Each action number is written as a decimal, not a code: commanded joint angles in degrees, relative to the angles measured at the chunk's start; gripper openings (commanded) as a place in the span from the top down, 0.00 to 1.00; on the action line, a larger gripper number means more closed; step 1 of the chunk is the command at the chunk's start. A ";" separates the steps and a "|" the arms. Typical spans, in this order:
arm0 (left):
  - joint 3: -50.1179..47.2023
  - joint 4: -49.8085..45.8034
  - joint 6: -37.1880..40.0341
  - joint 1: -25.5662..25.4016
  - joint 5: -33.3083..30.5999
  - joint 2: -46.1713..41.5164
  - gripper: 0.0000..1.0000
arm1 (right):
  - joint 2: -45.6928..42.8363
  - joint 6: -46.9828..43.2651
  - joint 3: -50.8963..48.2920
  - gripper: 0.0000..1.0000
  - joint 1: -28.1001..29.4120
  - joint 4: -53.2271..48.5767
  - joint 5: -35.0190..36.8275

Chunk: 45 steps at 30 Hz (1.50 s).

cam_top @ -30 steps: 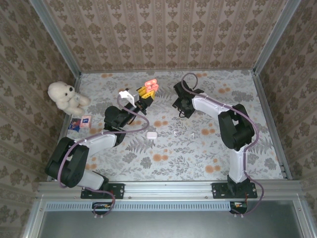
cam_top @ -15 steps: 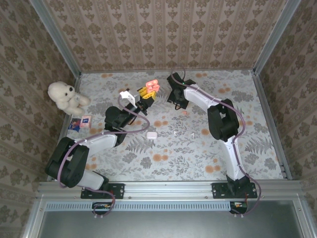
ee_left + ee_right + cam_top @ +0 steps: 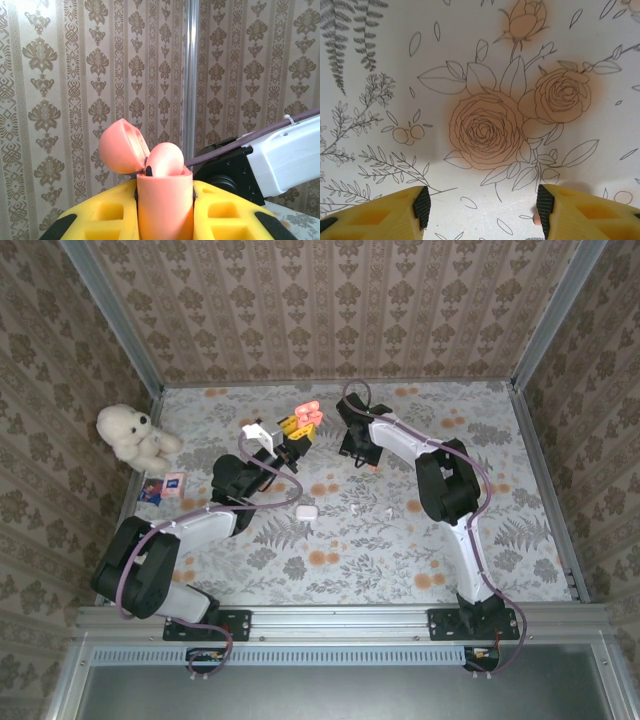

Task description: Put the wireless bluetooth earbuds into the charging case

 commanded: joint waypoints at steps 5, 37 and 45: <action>1.02 2.04 -0.79 -0.59 -0.09 -1.42 1.00 | -0.12 -1.88 -2.21 0.39 1.10 -1.71 -0.17; 0.99 1.97 -0.27 -0.95 -0.31 -0.81 1.00 | -11.66 -4.70 -9.46 0.40 2.35 2.70 3.11; 0.77 1.98 -0.28 -0.95 -0.31 -0.62 1.00 | -10.24 -3.61 -12.19 0.40 2.18 5.42 1.24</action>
